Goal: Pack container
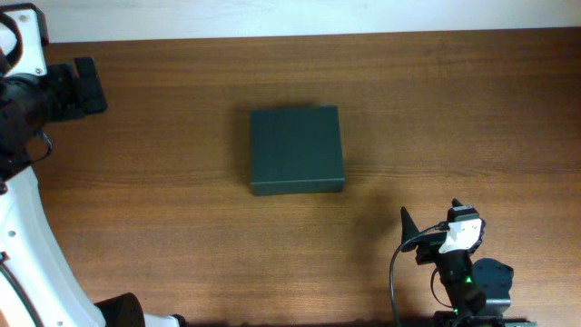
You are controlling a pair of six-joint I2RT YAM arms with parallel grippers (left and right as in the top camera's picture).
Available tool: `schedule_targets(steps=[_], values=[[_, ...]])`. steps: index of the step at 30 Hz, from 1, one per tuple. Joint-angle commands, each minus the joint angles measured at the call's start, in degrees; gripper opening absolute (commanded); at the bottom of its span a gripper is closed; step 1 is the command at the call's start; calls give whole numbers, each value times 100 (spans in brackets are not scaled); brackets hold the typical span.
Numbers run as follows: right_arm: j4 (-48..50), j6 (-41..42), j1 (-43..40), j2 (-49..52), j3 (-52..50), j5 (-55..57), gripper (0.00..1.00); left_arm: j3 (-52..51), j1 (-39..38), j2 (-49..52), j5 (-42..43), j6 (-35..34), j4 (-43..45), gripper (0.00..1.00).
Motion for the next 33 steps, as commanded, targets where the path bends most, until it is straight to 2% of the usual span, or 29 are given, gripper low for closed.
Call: schedule_targets(steps=[1,15,22,25,27,33], values=[[26,31,-17,-70,-55,68,99,-9,26,17,44,-31,-4,99],[26,31,-17,-70,-55,70,99,-15,9,-20,44,-31,-4,99],[26,31,-17,-70,-55,68,99,-199,-35,-929,44,-31,0,99],[26,28,-17,-70,-55,68,99,-813,-302,-1659,-28,44,33,99],[26,28,-17,-70,-55,70,99,-1513,-553,-2236,-221,101,457,99],[26,31,-17,-70,-55,70,99,-4531,-1268,-4225,98,46,2719,99]])
